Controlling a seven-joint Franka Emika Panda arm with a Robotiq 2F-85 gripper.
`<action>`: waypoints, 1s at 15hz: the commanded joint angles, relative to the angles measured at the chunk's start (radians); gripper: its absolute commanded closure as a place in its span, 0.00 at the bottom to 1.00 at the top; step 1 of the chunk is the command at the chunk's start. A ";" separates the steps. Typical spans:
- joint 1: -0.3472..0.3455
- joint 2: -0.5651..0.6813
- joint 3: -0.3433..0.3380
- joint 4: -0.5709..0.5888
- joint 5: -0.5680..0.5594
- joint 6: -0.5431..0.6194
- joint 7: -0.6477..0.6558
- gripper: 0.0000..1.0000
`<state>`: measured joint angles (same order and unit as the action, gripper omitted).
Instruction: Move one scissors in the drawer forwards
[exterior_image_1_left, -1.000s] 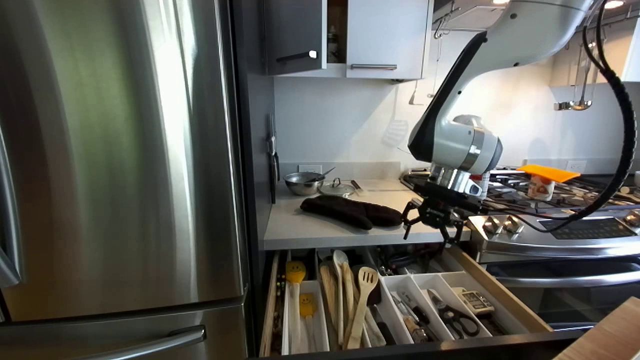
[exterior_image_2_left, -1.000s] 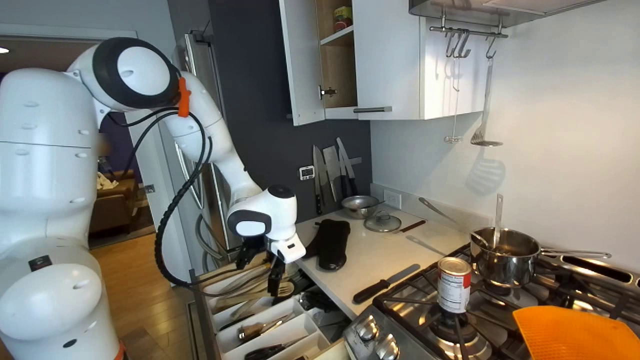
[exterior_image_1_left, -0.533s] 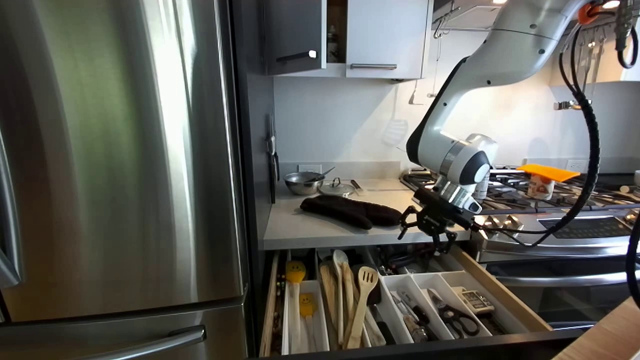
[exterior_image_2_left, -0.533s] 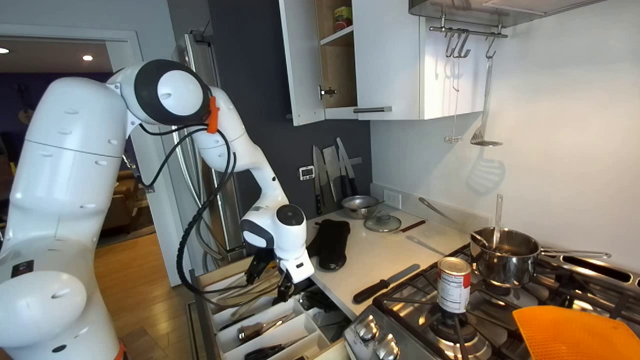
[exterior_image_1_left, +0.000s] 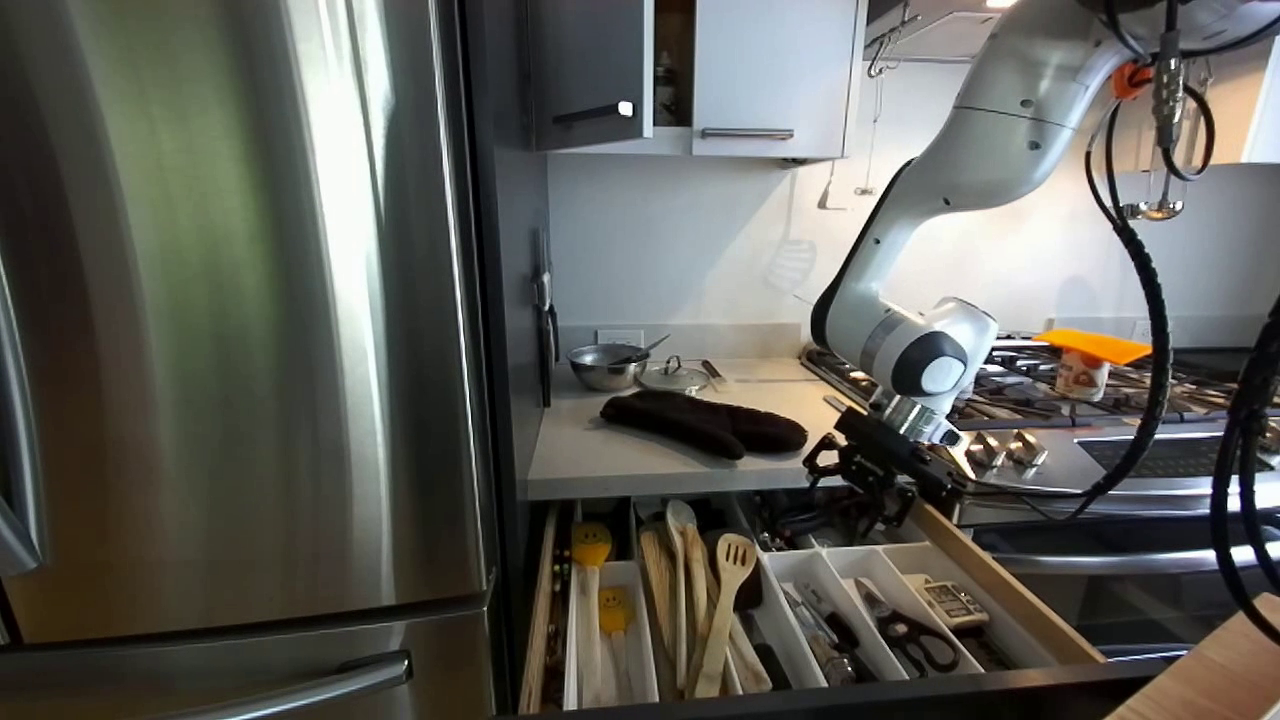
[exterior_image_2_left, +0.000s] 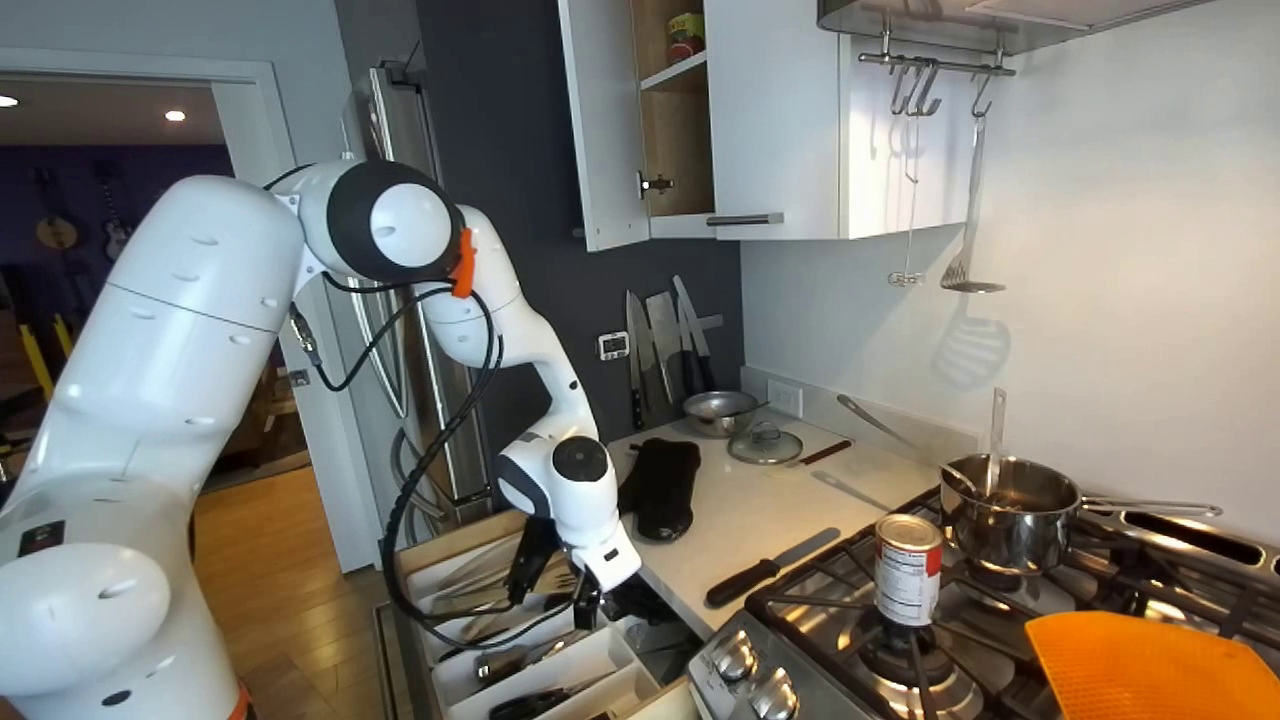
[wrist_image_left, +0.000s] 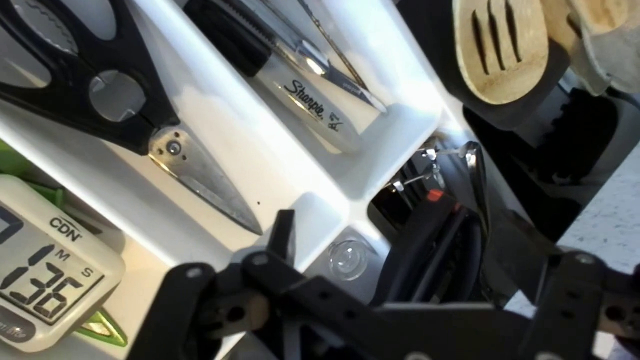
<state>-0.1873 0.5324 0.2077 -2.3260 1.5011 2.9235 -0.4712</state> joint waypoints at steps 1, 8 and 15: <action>0.000 0.000 0.000 0.001 0.000 0.000 0.000 0.00; -0.010 0.039 0.009 0.087 0.198 0.017 -0.282 0.00; 0.010 0.041 -0.068 0.098 0.473 -0.033 -0.744 0.00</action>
<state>-0.1867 0.5636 0.1776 -2.2302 1.8697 2.9224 -1.0301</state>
